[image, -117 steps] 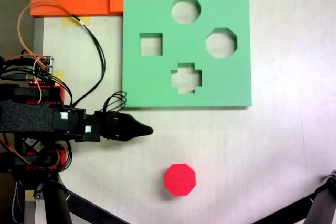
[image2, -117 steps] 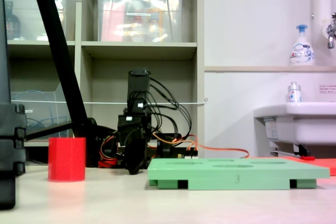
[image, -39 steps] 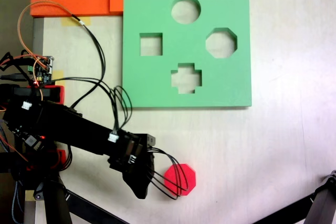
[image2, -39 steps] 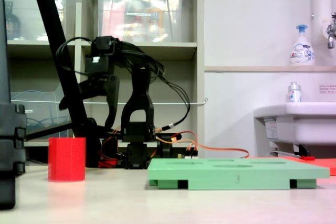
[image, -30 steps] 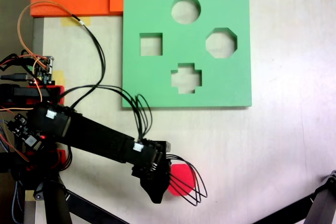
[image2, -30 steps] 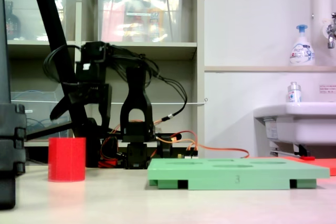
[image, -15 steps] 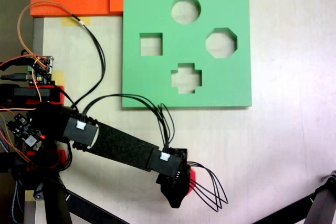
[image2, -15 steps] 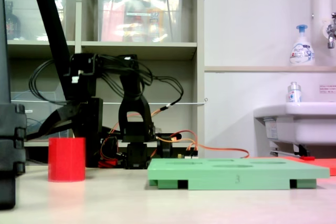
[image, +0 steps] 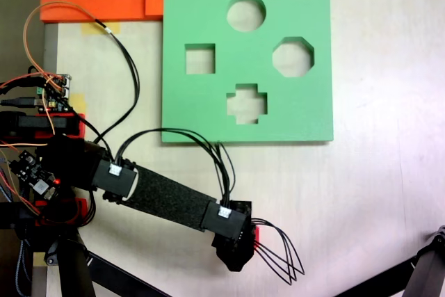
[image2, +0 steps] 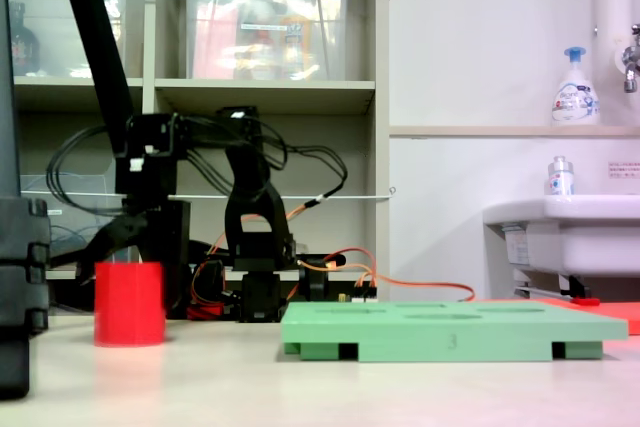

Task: Put the octagonal pillar block into the corresponding hole

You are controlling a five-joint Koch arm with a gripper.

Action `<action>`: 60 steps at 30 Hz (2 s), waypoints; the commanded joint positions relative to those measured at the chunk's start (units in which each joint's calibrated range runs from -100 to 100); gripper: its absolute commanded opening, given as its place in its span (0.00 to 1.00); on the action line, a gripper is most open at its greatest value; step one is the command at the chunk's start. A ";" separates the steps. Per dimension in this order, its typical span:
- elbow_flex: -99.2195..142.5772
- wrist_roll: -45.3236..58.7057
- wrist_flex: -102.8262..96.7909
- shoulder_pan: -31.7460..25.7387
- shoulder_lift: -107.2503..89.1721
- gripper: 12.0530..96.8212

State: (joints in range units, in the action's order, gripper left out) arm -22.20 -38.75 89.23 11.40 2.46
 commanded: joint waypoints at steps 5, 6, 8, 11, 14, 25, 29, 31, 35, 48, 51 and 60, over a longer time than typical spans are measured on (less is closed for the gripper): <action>-0.24 0.44 -0.02 0.15 -0.37 0.37; 0.46 0.44 0.08 0.15 -0.37 0.37; 1.56 0.29 0.18 0.24 -0.37 0.36; 1.86 0.05 1.62 0.24 -0.51 0.36; 1.86 -0.34 3.84 0.29 -2.46 0.36; 7.24 -5.18 10.77 -1.22 -24.11 0.36; 7.24 -7.96 10.77 -3.37 -32.21 0.36; 7.24 -9.43 10.77 -4.69 -35.70 0.36; 6.84 -14.31 10.77 -8.21 -38.50 0.36; -15.89 -29.55 10.77 -20.76 -14.47 0.29; -22.77 -30.92 10.77 -22.32 -6.79 0.28; -42.41 -33.26 10.77 -25.45 13.88 0.28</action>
State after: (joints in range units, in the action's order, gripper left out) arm -60.71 -71.09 97.75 -13.46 16.01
